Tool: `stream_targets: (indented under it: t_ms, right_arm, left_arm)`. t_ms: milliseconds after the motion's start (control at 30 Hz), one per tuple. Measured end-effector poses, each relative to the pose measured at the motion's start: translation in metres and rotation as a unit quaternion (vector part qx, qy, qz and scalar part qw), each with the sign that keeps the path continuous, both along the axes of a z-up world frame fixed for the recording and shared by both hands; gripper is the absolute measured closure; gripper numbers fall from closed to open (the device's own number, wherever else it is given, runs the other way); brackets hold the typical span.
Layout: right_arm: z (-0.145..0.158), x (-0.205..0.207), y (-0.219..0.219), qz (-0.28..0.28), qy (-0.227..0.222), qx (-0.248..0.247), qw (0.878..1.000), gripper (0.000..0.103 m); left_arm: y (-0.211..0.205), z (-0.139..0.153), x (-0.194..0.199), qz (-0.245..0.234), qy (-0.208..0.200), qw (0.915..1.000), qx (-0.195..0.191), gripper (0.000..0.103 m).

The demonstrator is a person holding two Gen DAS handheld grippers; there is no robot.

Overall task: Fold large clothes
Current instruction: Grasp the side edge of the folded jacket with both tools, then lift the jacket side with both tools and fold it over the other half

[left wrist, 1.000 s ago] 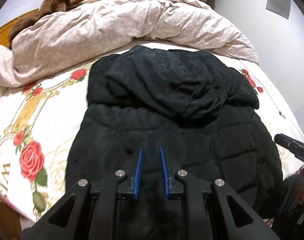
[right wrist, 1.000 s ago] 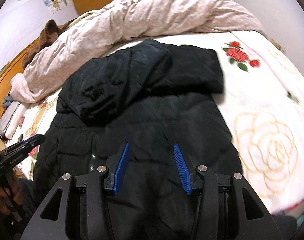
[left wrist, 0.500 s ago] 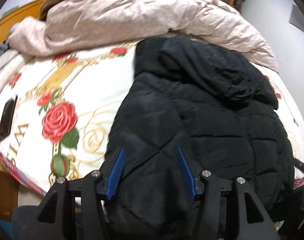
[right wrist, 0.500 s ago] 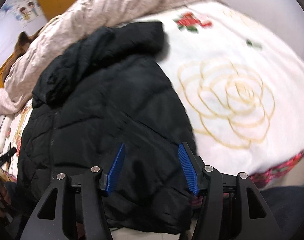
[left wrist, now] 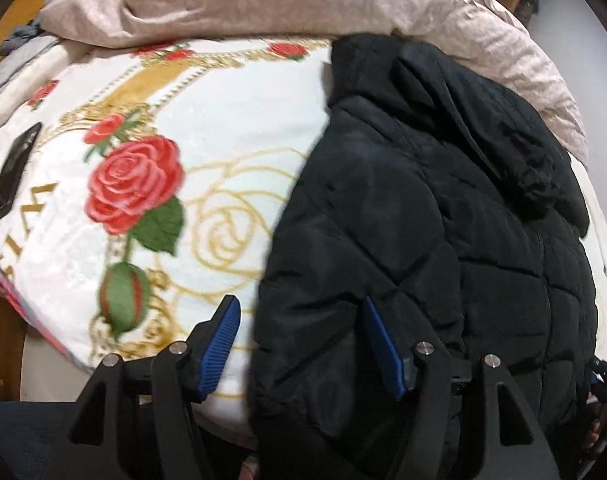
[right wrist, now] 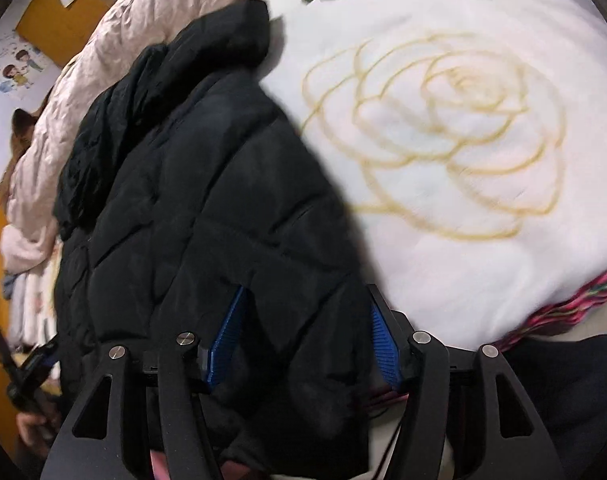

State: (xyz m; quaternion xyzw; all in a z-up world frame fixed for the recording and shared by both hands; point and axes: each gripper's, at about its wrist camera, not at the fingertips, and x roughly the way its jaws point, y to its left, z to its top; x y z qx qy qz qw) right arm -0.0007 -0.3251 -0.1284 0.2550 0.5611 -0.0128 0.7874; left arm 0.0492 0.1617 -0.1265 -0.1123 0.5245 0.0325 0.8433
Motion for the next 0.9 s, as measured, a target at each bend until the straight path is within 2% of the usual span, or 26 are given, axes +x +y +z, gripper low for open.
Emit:
stream_targets:
  t_ms: [100,200,233,267,300,333,367,400,433,500,600,767,900]
  right_arm:
    - [0.002,0.001,0.009,0.024,0.000,-0.010,1.000,0.042]
    - [0.002,0.001,0.006,0.023,0.005,-0.001,1.000,0.043]
    - [0.002,0.000,0.005,0.022,0.006,0.004,1.000,0.045]
    - [0.001,0.000,0.004,0.023,0.008,0.006,1.000,0.055]
    - [0.001,-0.001,0.004,0.025,0.006,0.013,1.000,0.061]
    - [0.004,-0.001,0.004,0.026,0.003,0.020,0.999,0.072]
    - [0.009,-0.002,0.005,0.032,-0.003,0.025,0.999,0.082]
    - [0.013,-0.001,0.006,0.037,-0.009,0.029,0.999,0.085]
    - [0.022,-0.001,0.008,0.043,-0.019,0.033,0.998,0.088]
    - [0.042,-0.001,0.009,0.060,-0.046,0.044,0.996,0.089]
    - [0.076,0.000,0.008,0.078,-0.086,0.052,0.992,0.090]
    - [0.128,0.008,0.002,0.078,-0.150,0.075,0.983,0.090]
    - [0.157,0.001,0.002,0.085,-0.183,0.088,0.975,0.090]
  left_arm:
    - [-0.011,-0.003,0.000,-0.023,0.002,0.9997,0.002,0.037]
    - [-0.019,-0.006,0.001,-0.037,0.012,0.9992,0.012,0.037]
    - [-0.020,-0.007,0.001,-0.039,0.015,0.9991,0.012,0.037]
    - [-0.020,-0.008,0.002,-0.038,0.017,0.9990,0.012,0.038]
    - [-0.020,-0.007,0.002,-0.039,0.016,0.9991,0.008,0.048]
    - [-0.020,-0.005,0.001,-0.042,0.013,0.9990,0.002,0.054]
    - [-0.021,0.000,0.000,-0.045,0.008,0.9990,-0.003,0.066]
    - [-0.021,0.005,-0.002,-0.046,0.002,0.9988,-0.014,0.076]
    - [-0.020,0.011,-0.003,-0.047,-0.005,0.9985,-0.027,0.079]
    - [-0.018,0.028,-0.006,-0.051,-0.024,0.9972,-0.049,0.084]
    - [-0.019,0.062,-0.009,-0.061,-0.065,0.9930,-0.078,0.086]
    - [-0.012,0.110,-0.002,-0.064,-0.116,0.9849,-0.111,0.087]
    - [0.000,0.136,-0.012,-0.069,-0.143,0.9787,-0.130,0.088]
